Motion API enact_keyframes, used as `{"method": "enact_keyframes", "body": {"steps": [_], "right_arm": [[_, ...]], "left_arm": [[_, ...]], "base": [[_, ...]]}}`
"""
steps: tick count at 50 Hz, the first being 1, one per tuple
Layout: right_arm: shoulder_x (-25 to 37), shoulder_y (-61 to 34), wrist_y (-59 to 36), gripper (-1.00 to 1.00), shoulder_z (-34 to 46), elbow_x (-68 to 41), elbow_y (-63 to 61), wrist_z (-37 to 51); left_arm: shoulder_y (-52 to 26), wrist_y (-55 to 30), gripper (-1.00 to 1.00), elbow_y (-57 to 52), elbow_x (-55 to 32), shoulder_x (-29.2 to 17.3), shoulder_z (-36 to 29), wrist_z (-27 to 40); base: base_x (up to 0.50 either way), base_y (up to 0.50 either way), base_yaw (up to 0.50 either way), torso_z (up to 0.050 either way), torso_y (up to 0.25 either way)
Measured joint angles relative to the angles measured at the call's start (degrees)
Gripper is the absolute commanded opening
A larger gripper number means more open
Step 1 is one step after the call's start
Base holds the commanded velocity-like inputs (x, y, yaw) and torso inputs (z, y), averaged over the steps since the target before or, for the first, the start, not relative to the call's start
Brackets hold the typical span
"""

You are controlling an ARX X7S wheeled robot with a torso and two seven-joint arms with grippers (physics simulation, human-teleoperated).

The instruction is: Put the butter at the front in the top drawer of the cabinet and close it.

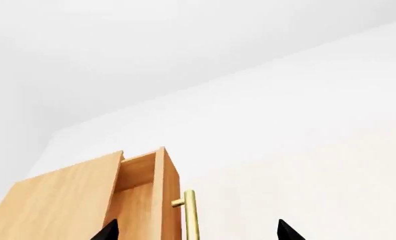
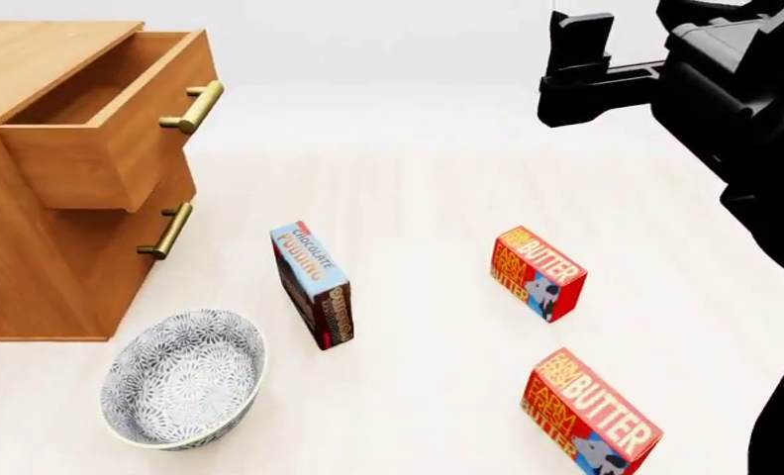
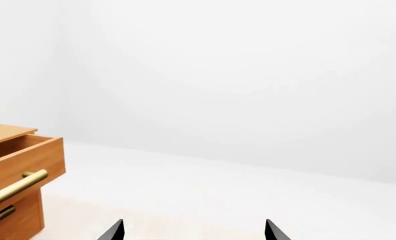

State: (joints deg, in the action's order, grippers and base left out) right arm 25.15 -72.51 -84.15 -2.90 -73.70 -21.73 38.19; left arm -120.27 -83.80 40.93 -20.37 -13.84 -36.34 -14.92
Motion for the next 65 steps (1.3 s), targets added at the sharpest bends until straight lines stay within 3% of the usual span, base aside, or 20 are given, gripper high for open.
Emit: {"method": "enact_keyframes", "body": {"steps": [8, 17, 48, 65], "right_arm": [[1.0, 1.4, 1.5, 1.00, 0.4, -0.1, -0.5, -0.7], [1.7, 3.0, 3.6, 1.00, 1.6, 0.8, -0.6, -2.2], [2.6, 8.1, 10.6, 1.00, 5.4, 4.8, 0.0, -8.4], [2.7, 9.3, 12.4, 1.00, 5.9, 4.9, 0.1, -9.5]], "left_arm": [[-6.5, 2.8, 1.00, 16.6, 0.5, 2.4, -8.3, -6.9], [-8.2, 5.5, 1.00, 26.8, 1.6, 3.2, -8.8, -8.5], [2.7, 13.6, 1.00, 33.7, 11.1, 1.7, 15.4, 1.7], [5.2, 16.3, 1.00, 34.0, 17.1, 2.0, 22.5, 4.7]], "base": [[0.00, 0.00, 0.00, 0.000, 0.000], [0.00, 0.00, 0.00, 0.000, 0.000], [0.00, 0.00, 0.00, 0.000, 0.000], [0.00, 0.00, 0.00, 0.000, 0.000]]}}
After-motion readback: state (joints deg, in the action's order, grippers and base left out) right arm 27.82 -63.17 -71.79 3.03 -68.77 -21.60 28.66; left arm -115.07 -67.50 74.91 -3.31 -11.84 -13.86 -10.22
